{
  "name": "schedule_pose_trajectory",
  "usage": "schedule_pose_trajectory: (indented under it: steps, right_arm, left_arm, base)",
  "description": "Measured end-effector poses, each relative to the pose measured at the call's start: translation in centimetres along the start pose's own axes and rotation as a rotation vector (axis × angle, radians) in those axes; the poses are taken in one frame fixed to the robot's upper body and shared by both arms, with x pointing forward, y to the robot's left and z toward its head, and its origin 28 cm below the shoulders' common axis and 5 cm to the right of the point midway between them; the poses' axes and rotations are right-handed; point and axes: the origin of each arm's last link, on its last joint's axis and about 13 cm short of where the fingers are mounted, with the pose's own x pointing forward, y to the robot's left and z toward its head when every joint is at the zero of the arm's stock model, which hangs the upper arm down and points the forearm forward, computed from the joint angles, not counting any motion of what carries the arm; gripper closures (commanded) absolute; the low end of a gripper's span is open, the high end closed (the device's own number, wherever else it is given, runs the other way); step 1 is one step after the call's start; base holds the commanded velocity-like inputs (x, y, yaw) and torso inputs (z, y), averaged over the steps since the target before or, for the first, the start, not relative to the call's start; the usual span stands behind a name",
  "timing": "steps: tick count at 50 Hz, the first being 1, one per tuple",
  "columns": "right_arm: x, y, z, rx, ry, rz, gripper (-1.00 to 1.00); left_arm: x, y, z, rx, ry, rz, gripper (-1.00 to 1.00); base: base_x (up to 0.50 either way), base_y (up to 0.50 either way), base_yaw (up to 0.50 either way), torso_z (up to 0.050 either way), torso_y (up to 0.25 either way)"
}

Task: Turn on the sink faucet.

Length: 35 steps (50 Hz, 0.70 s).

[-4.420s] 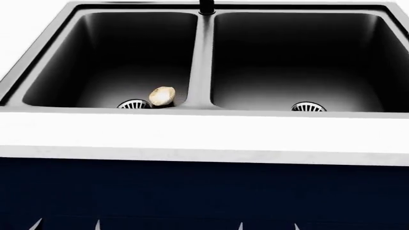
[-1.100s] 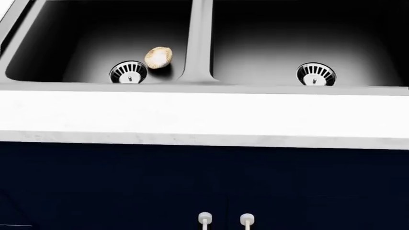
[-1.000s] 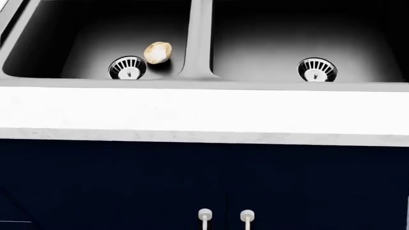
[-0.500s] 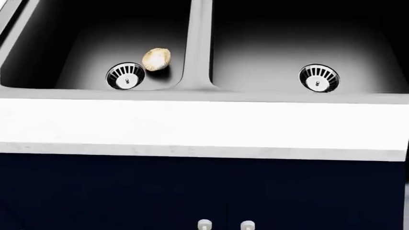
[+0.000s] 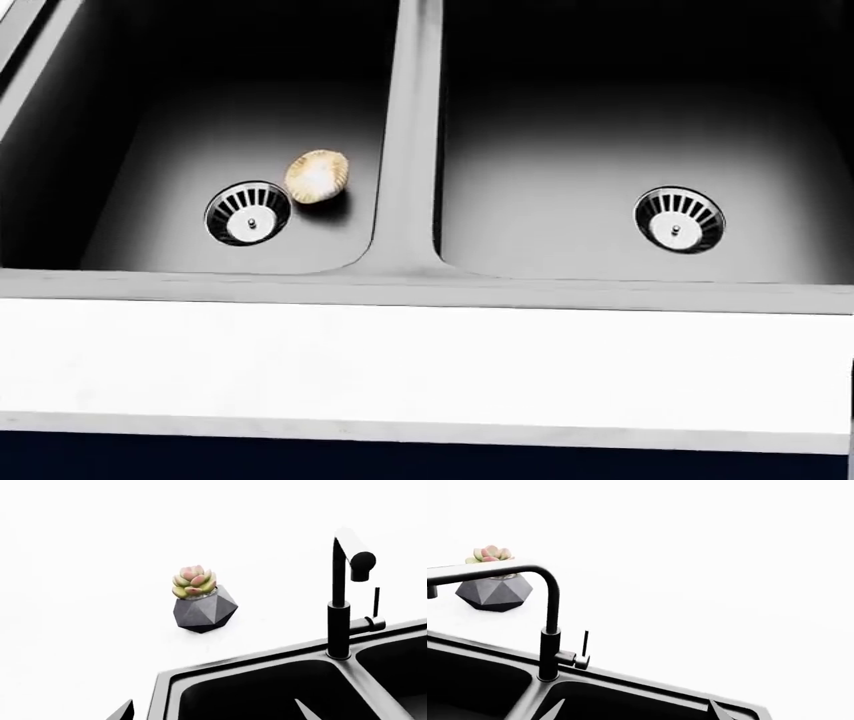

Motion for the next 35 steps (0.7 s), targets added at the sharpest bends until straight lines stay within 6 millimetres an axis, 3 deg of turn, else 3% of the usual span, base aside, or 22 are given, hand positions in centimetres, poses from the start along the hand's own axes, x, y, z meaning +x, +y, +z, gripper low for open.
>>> schedule_pose_trajectory:
  steps: [35]
  right_arm:
    - [-0.1, -0.02, -0.04, 0.022, 0.016, -0.005, -1.0]
  left_arm:
    - [0.13, -0.35, -0.23, 0.02, 0.03, -0.016, -1.0]
  base:
    - [0.26, 0.0, 0.0, 0.0, 0.0]
